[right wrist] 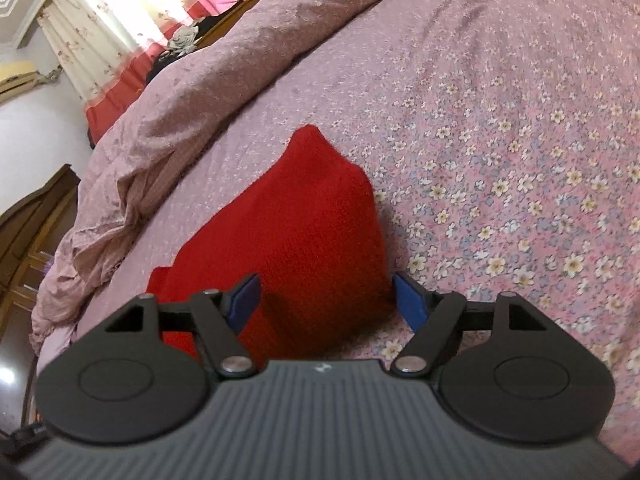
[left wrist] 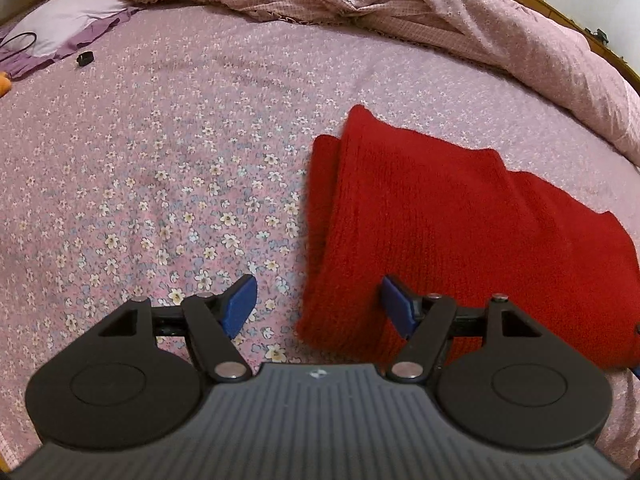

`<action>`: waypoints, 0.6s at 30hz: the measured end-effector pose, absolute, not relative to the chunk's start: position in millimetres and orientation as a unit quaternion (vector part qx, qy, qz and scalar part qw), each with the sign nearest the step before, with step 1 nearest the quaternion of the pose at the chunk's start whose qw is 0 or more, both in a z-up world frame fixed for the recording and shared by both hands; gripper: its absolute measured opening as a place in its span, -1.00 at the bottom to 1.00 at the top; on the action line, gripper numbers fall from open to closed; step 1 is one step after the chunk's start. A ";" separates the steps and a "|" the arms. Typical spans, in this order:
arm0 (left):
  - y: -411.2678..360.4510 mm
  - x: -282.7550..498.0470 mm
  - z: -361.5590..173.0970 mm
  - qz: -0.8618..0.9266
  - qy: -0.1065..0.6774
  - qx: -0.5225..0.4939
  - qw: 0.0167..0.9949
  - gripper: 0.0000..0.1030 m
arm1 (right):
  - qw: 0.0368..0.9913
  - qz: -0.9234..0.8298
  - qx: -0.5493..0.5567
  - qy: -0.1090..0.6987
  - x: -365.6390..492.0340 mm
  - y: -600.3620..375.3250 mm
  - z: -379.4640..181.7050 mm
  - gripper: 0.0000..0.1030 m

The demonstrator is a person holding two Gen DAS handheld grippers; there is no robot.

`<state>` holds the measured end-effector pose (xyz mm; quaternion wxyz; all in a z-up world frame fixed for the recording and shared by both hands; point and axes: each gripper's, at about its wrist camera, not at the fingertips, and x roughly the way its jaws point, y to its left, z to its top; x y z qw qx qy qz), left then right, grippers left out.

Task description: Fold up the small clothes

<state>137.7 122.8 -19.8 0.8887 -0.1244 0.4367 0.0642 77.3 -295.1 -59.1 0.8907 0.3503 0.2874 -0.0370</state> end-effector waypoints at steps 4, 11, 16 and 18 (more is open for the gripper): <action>121.4 138.5 -23.5 0.063 0.438 -0.122 0.888 0.47 | 0.887 -0.031 0.361 0.285 80.6 -290.4 -70.4 0.46; 121.1 139.1 -27.3 0.063 0.440 -0.125 0.887 0.51 | 0.877 -0.027 0.387 0.284 86.6 -288.6 -70.5 0.47; 121.6 141.2 -29.2 0.063 0.441 -0.129 0.886 0.52 | 0.870 -0.018 0.413 0.269 104.8 -286.5 -74.6 0.48; 121.6 141.0 -29.7 0.063 0.441 -0.130 0.886 0.53 | 0.872 -0.019 0.417 0.256 109.0 -284.4 -77.4 0.47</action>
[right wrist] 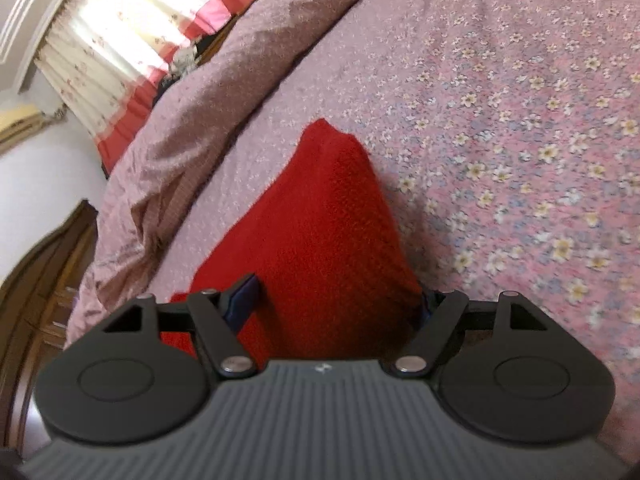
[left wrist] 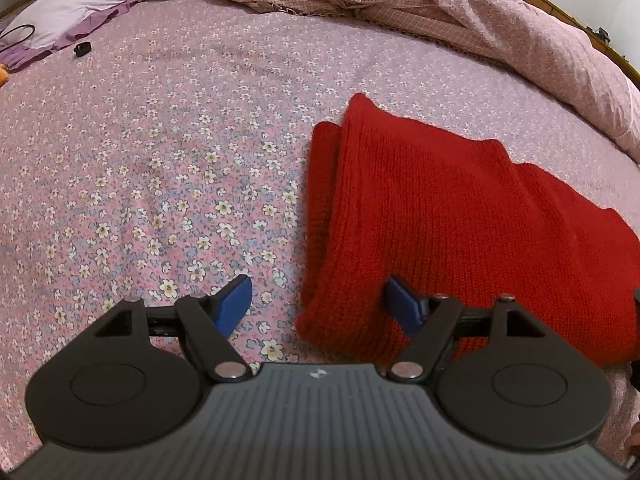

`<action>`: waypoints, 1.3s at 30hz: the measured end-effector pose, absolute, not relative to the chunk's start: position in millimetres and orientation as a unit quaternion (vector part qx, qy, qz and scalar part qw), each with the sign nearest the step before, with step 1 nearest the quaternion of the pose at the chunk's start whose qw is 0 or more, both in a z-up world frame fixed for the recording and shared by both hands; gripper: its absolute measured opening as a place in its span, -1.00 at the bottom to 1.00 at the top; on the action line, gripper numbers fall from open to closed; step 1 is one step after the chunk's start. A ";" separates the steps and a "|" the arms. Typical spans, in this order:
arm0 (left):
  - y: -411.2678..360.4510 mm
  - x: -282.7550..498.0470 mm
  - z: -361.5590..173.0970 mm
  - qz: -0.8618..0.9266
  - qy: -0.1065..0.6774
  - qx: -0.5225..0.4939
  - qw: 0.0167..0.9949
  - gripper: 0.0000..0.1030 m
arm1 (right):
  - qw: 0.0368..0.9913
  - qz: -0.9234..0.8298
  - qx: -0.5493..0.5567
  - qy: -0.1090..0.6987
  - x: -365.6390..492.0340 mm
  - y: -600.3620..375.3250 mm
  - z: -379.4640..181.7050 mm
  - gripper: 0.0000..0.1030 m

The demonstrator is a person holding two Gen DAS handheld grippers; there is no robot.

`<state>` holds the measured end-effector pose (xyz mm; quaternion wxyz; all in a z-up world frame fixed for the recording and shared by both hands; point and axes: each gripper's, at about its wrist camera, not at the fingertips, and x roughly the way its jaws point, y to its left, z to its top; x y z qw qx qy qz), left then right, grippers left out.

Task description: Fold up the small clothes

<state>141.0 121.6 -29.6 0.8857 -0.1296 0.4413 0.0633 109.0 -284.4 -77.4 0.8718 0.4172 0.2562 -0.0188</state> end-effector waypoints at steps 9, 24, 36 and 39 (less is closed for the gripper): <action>121.1 141.1 -30.3 0.066 0.441 -0.128 0.886 0.55 | 0.884 -0.013 0.405 0.234 113.7 -281.1 -82.0 0.47; 121.3 136.8 -29.1 0.065 0.444 -0.126 0.885 0.56 | 0.869 -0.026 0.438 0.228 102.9 -298.5 -86.2 0.17; 123.7 129.9 -19.6 0.071 0.441 -0.119 0.887 0.56 | 0.874 -0.017 0.433 0.219 92.8 -307.6 -72.8 -0.34; 127.1 127.6 -18.6 0.075 0.440 -0.120 0.887 0.56 | 0.878 -0.010 0.428 0.213 93.2 -306.4 -64.2 -0.36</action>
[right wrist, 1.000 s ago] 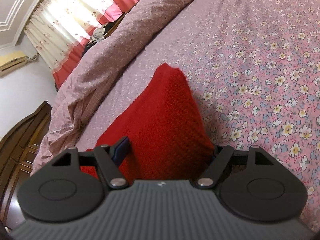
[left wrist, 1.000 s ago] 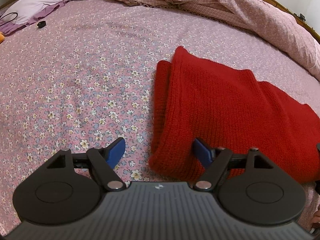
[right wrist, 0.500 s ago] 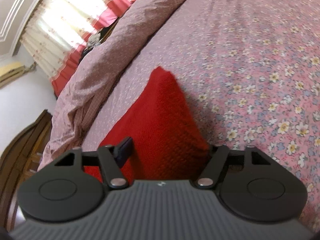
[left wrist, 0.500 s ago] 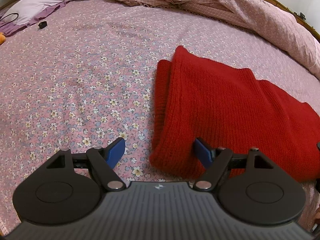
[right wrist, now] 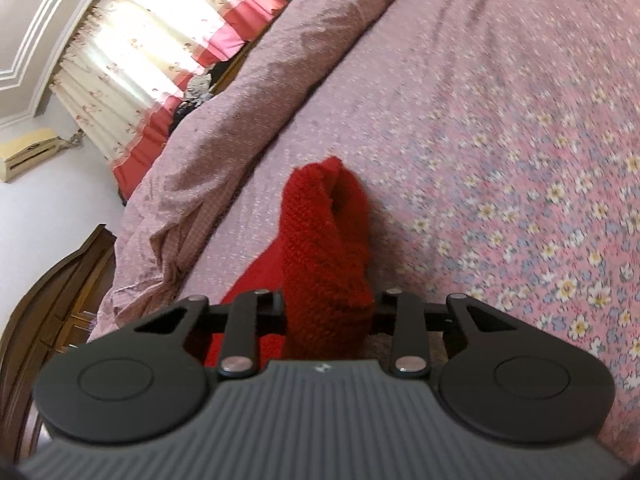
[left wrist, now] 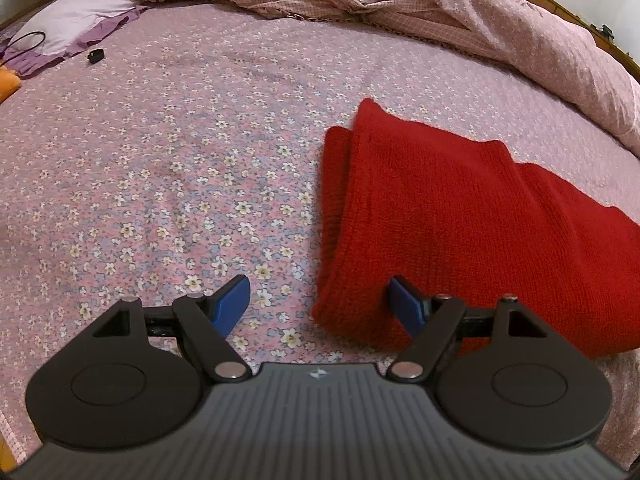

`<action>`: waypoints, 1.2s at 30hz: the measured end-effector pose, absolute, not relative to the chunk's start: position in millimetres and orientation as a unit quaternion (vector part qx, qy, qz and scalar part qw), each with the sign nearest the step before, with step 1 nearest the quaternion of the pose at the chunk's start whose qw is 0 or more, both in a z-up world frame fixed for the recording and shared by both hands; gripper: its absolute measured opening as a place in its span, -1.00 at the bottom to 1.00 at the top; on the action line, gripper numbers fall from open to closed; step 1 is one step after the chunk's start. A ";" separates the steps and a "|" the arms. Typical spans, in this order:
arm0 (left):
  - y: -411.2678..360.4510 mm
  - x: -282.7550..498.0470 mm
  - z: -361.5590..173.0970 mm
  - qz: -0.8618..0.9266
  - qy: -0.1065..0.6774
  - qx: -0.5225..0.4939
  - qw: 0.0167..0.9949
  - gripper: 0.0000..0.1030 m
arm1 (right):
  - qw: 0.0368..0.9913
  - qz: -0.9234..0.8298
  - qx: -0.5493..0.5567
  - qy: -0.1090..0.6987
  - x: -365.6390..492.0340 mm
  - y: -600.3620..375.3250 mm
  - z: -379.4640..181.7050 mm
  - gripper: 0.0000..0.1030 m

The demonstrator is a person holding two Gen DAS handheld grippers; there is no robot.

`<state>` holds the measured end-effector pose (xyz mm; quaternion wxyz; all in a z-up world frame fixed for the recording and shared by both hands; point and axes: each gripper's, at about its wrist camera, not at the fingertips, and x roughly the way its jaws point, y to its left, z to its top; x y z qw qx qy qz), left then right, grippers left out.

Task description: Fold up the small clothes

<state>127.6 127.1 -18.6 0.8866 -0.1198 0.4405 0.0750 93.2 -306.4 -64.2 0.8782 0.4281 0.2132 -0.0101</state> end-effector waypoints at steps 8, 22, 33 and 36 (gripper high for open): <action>131.2 121.6 -13.3 0.083 0.434 -0.124 0.889 0.56 | 0.909 0.024 0.367 0.195 97.8 -289.7 -25.7 -0.37; 158.3 110.2 -4.4 0.103 0.418 -0.139 0.892 0.56 | 0.942 0.089 0.275 0.170 114.8 -241.7 31.4 -0.38; 174.1 118.3 0.0 0.100 0.416 -0.125 0.895 0.56 | 0.945 0.138 0.249 0.160 121.1 -189.5 52.7 -0.40; 179.2 116.5 0.0 0.100 0.414 -0.127 0.896 0.56 | 0.945 0.153 0.241 0.161 124.2 -170.8 55.9 -0.40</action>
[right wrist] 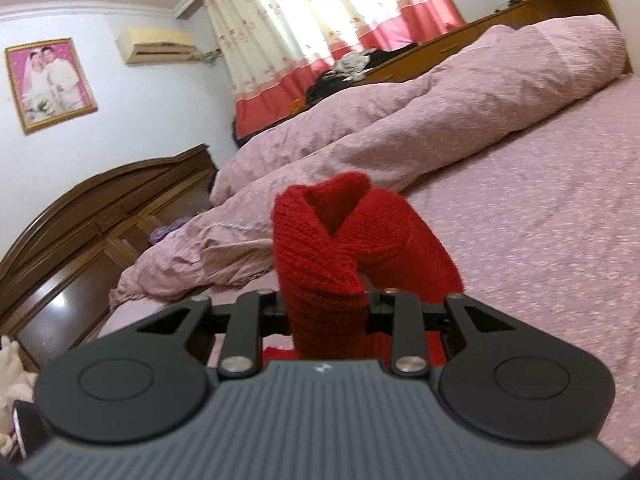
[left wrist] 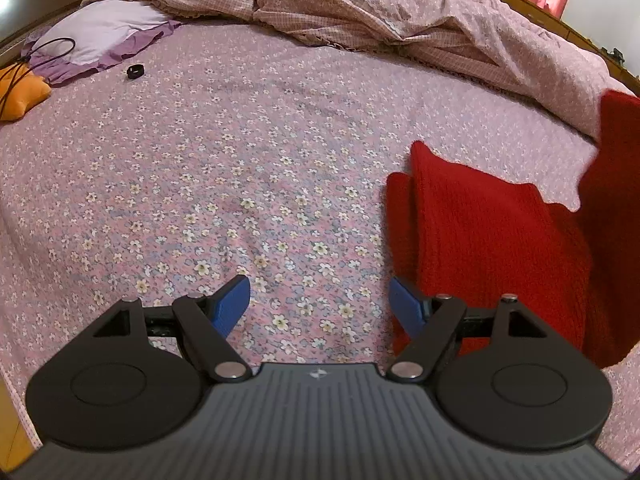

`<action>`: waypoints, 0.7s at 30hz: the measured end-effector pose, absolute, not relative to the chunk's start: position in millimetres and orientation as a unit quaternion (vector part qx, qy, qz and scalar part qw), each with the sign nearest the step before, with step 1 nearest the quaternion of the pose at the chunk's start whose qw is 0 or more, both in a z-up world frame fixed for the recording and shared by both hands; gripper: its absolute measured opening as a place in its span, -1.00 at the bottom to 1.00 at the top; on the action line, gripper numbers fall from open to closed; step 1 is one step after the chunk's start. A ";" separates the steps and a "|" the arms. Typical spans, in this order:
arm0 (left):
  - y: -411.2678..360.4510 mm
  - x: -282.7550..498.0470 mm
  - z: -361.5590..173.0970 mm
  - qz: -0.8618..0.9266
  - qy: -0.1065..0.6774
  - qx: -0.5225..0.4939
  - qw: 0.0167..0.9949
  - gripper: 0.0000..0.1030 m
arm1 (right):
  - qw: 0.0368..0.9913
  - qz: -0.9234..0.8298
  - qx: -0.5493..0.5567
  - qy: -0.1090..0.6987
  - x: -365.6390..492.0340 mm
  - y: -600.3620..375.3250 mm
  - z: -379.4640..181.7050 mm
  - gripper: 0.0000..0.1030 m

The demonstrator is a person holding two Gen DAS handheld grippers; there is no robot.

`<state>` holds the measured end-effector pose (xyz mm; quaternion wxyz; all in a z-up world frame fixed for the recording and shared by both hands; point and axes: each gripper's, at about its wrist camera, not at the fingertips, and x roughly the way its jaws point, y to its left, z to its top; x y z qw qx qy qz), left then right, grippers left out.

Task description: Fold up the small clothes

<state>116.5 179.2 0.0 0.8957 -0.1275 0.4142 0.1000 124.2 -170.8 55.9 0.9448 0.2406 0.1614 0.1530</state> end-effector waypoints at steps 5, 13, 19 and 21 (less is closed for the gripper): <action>190.2 112.3 -3.1 0.107 0.413 -0.135 0.894 0.56 | 0.941 0.177 0.231 0.171 128.4 -140.0 54.0 -0.40; 211.5 105.8 -13.6 0.117 0.415 -0.156 0.889 0.56 | 0.938 0.217 0.162 0.215 130.5 -69.2 29.6 -0.41; 229.3 99.3 -21.3 0.126 0.417 -0.168 0.884 0.56 | 0.940 0.225 0.110 0.231 124.3 -37.9 7.6 -0.41; 235.4 98.3 -23.8 0.130 0.419 -0.173 0.882 0.56 | 0.940 0.226 0.108 0.232 124.5 -35.3 5.7 -0.41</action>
